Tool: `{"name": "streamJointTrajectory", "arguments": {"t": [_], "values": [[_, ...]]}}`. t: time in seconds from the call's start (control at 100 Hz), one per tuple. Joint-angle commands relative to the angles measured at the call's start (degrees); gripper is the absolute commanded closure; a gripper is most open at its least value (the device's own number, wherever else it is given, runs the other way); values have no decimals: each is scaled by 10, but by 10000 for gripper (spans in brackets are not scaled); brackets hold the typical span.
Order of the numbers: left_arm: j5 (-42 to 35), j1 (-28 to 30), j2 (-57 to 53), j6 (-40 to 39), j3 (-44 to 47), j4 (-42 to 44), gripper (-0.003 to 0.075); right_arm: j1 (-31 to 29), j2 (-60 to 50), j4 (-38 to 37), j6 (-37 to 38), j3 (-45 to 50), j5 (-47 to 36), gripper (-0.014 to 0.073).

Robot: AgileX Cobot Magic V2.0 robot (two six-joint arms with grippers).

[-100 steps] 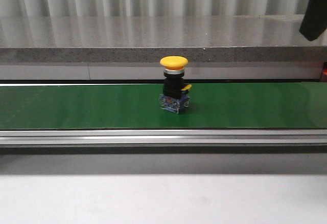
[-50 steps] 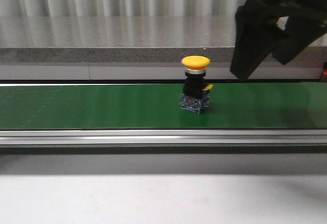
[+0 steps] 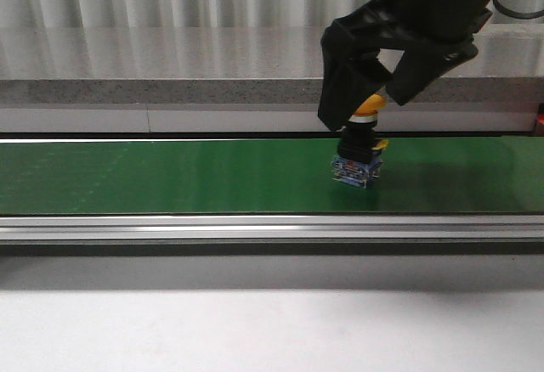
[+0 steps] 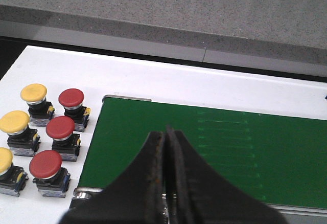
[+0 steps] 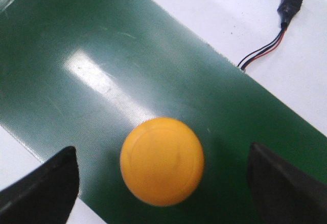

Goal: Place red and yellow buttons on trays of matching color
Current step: 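Reach the right gripper down to the yellow button on the belt and grasp, then lift the yellow button and lower it into the yellow tray, open right gripper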

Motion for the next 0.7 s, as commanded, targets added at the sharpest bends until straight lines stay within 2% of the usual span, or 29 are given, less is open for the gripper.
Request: {"name": "streamJointTrajectory", "arguments": {"t": [0.0,0.06,0.18,0.28,0.5,0.69], "values": [[-42,-4,1,-2,-15,-6,740,2,-8,5,-5,-20,-24,-10],[-42,-4,1,-2,-15,-6,740,1,-3,5,-4,-20,-14,64],[-42,-4,1,-2,-15,-6,740,-2,1,5,-3,-20,-5,278],[-42,-4,1,-2,-15,-6,740,-10,1,5,-1,-25,-1,382],[-42,-4,1,-2,-15,-6,740,-41,-6,4,22,-70,71,400],[-42,-4,1,-2,-15,-6,740,-100,-56,4,43,-78,80,400]]}}
